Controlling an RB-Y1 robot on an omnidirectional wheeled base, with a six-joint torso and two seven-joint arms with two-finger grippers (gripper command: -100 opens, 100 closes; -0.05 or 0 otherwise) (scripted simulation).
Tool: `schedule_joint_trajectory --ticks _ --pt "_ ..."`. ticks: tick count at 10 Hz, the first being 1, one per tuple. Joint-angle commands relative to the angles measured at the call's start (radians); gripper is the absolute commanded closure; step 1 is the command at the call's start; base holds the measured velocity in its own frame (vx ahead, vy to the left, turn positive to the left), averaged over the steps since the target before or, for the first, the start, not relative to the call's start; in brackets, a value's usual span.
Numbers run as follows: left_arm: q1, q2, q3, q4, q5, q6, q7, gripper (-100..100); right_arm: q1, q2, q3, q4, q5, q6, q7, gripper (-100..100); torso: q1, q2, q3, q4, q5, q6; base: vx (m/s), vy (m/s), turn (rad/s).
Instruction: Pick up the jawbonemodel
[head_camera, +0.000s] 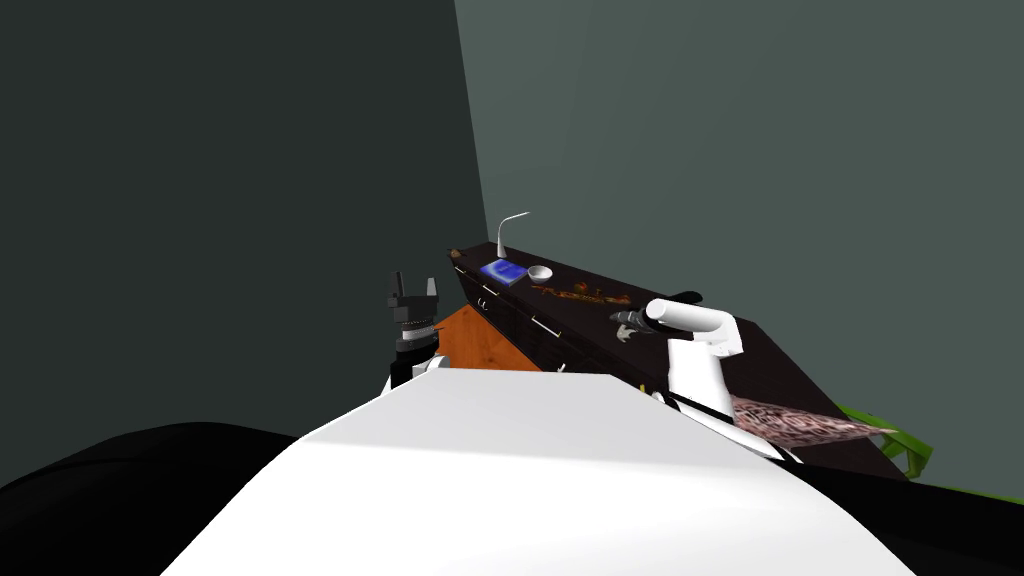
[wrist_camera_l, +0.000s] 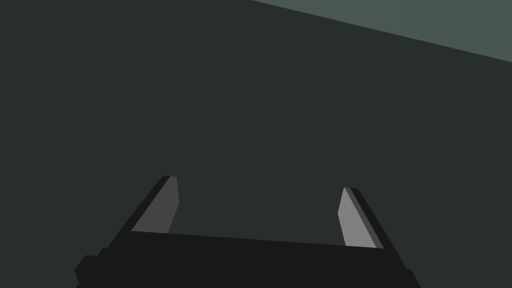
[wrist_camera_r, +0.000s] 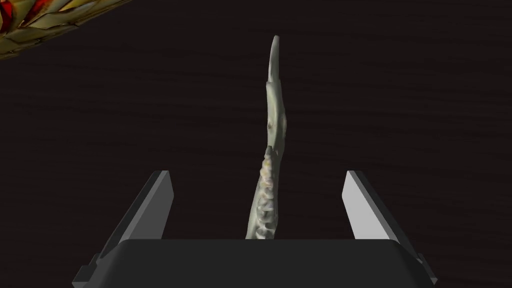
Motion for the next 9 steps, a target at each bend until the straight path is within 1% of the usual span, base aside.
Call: schedule_joint_trajectory --ticks 1,3,4,5,6,7,9 --pt "0.000 0.000 0.000 0.000 0.000 0.000 0.000 0 -0.012 -0.013 -0.002 0.016 -0.003 0.050 -0.033 -100 0.000 0.000 0.000 0.000 0.000 0.000 0.010 0.007 0.005" --pt "0.000 0.000 0.000 0.000 0.000 0.000 0.000 0 -0.026 -0.031 -0.004 0.035 -0.008 0.104 -0.071 -100 0.000 0.000 0.000 0.000 0.000 0.000 0.013 0.009 0.006" --pt "0.000 0.000 0.000 0.000 0.000 0.000 0.000 0 -0.030 -0.037 -0.005 0.040 -0.009 0.120 -0.082 -100 0.000 0.000 0.000 0.000 0.000 0.000 0.011 0.013 0.003" --pt "0.000 0.000 0.000 0.000 0.000 0.000 0.000 0 -0.028 -0.033 -0.004 0.034 -0.008 0.109 -0.073 -100 0.000 0.000 0.000 0.000 0.000 0.000 0.004 0.005 0.000" --pt "0.000 0.000 0.000 0.000 0.000 0.000 0.000 0 -0.028 -0.034 -0.004 0.035 -0.008 0.113 -0.076 0 0.000 0.000 0.000 0.000 0.000 0.000 0.000 0.000 0.000" --pt "0.000 0.000 0.000 0.000 0.000 0.000 0.000 0 -0.026 -0.023 -0.004 0.058 -0.001 0.083 -0.063 -100 0.000 0.001 0.000 0.000 0.000 0.000 0.017 -0.001 -0.019" --pt "0.000 0.000 0.000 0.000 0.000 0.000 0.000 0 -0.024 -0.009 -0.003 0.087 0.008 0.047 -0.046 -100 -0.001 -0.001 -0.001 0.000 0.000 0.000 0.037 -0.008 -0.031"
